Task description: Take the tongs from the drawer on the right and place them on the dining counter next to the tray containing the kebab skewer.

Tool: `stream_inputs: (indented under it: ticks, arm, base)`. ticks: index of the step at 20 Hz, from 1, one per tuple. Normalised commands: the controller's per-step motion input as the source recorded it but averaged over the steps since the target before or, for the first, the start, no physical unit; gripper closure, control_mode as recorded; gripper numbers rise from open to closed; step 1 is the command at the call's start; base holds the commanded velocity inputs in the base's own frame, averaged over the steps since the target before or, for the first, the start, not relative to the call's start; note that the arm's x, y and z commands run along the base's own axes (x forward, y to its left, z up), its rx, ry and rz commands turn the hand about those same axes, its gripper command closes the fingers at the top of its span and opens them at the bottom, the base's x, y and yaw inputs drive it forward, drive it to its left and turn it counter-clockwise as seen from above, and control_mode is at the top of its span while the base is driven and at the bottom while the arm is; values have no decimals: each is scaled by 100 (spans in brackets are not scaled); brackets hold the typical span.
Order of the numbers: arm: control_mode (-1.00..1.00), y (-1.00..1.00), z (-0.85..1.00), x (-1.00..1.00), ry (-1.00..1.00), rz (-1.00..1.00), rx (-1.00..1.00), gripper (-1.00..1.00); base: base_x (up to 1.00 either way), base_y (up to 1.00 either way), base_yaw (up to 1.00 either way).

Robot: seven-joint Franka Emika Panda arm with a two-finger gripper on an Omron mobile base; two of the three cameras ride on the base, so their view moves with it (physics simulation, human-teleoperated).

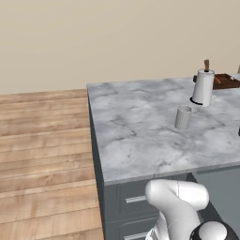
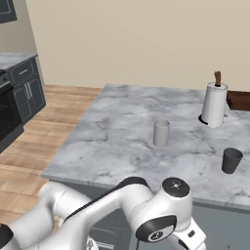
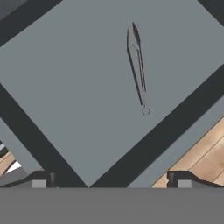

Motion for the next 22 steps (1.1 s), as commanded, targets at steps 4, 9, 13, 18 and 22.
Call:
stream_inputs:
  ticks: [4, 9, 13, 18, 22]
  arm:
    - [-100, -10, -36, 20, 0, 6, 0, -100]
    - [-100, -54, -27, 15, 0, 9, 0, -100]
    - [-100, -39, -23, 16, 0, 7, 0, -100]
    - [-100, -13, -24, 14, 0, 7, 0, -100]
    - [-100, -32, -42, 1, 0, 8, 0, -100]
  base:
    - [0, 0, 0]
    - [0, 0, 0]
    - [0, 0, 0]
    - [0, 0, 0]
    - [0, 0, 0]
